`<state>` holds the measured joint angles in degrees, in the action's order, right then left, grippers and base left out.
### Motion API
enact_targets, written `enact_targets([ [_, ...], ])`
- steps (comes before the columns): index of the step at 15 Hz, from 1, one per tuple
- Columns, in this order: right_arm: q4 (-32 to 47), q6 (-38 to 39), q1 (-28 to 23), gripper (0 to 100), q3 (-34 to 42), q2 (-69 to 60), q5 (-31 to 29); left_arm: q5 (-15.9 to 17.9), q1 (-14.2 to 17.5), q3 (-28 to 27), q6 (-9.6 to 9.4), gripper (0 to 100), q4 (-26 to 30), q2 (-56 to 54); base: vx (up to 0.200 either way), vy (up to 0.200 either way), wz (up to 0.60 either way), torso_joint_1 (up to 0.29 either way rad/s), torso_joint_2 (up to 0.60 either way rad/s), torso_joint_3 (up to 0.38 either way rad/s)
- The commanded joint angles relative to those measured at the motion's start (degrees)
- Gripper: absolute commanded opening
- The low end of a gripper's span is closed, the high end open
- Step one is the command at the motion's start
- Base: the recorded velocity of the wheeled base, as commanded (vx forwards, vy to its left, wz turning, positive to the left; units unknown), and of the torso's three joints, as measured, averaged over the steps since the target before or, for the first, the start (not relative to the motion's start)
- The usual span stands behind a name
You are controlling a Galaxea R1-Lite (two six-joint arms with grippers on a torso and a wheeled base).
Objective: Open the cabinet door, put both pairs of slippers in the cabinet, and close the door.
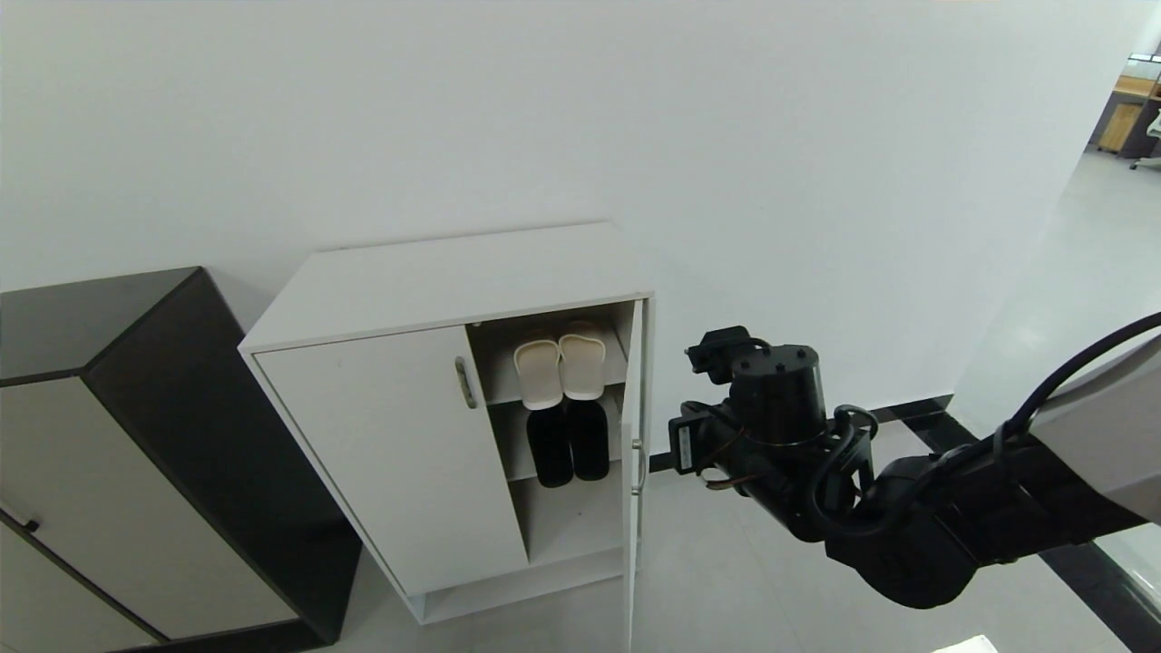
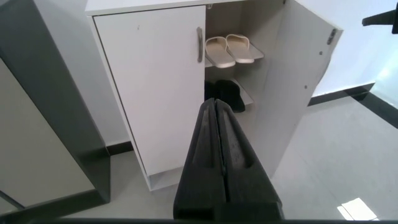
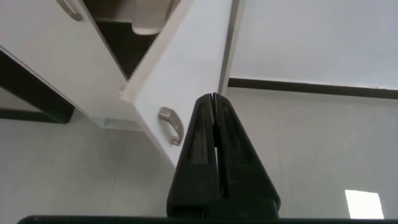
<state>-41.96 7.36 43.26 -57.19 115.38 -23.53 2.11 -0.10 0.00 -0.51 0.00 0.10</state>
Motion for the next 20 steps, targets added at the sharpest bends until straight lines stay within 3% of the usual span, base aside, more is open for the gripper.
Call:
enact_targets([
  [1, -0.32, -0.33, 0.24, 0, 0.94, -0.51, 0.15, 0.00, 0.01, 0.00, -0.02, 0, 0.00, 0.08, 0.000, 0.000, 0.00, 0.000, 0.00, 0.000],
  [8, -4.09, -1.91, 0.68, 0, 2.96, 0.10, 0.24, 0.00, 0.01, 0.00, -0.02, 0, 0.00, 0.08, 0.000, 0.000, 0.00, 0.000, 0.00, 0.000],
  [14, -4.45, -1.83, 0.51, 0, 3.05, 0.72, 0.24, 0.00, 0.01, 0.00, -0.02, 0, 0.00, 0.08, 0.000, 0.000, 0.60, 0.002, 0.00, 0.004],
  [18, -7.52, -2.53, -0.46, 0, 3.40, 0.98, 0.32, 0.00, 0.01, 0.00, -0.02, 0, 0.00, 0.08, 0.000, 0.000, 0.00, 0.000, 0.00, 0.000],
  [20, -9.28, -2.62, -2.13, 0, 4.80, 0.02, 4.46, 0.00, 0.01, 0.00, -0.02, 0, 0.00, 0.08, 0.000, 0.000, 0.00, 0.000, 0.00, 0.000],
])
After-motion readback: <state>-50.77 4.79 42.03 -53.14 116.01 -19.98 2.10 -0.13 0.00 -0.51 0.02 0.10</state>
